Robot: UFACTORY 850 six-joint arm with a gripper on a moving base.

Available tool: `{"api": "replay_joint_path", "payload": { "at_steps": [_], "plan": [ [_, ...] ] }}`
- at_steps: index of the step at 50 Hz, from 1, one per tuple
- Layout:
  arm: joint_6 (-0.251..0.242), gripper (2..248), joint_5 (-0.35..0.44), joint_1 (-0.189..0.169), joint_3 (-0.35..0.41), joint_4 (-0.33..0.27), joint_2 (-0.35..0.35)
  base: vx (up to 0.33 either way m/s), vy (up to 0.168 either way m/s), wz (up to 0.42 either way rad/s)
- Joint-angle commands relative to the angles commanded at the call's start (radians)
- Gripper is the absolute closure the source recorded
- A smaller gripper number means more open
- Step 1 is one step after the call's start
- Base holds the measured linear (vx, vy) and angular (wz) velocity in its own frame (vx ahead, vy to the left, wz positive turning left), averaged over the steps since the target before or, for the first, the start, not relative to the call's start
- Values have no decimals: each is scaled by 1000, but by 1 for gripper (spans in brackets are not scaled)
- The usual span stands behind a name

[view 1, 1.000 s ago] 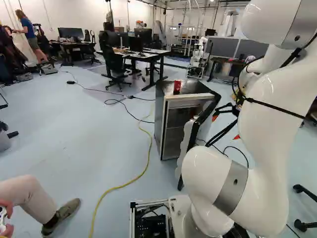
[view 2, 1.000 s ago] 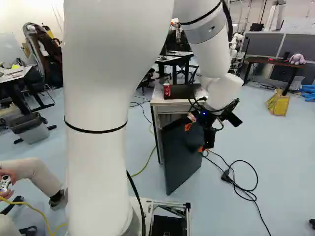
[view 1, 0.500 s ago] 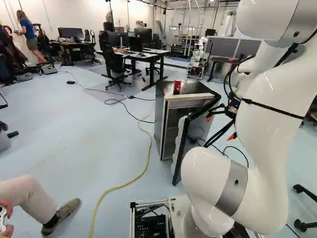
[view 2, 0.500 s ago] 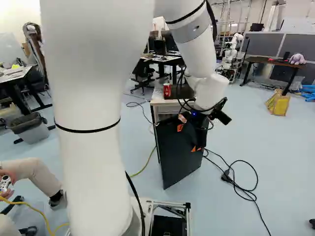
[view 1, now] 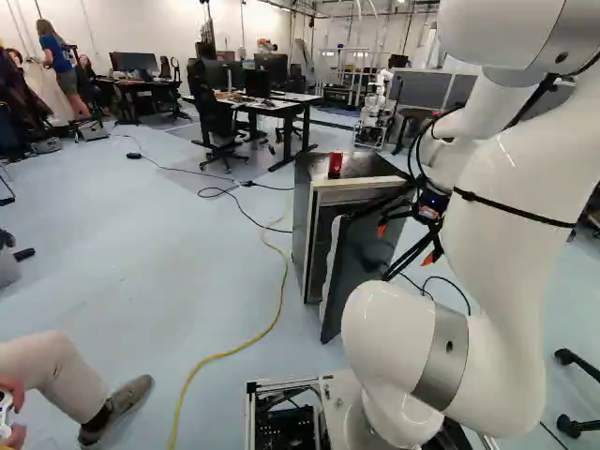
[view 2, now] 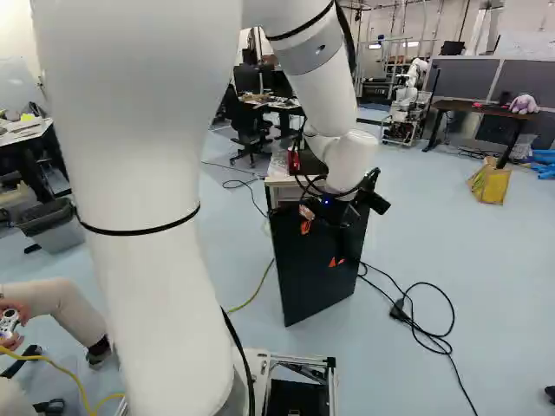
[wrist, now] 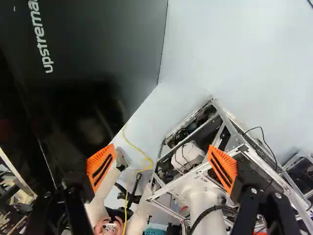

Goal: Grab a drink from the fridge

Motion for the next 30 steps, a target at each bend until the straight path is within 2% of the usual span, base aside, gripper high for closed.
{"api": "replay_joint_path", "payload": {
  "at_steps": [30],
  "plan": [
    [0, 3, 163, 116, 85, -77, 66, 0, 0, 0]
  ]
}}
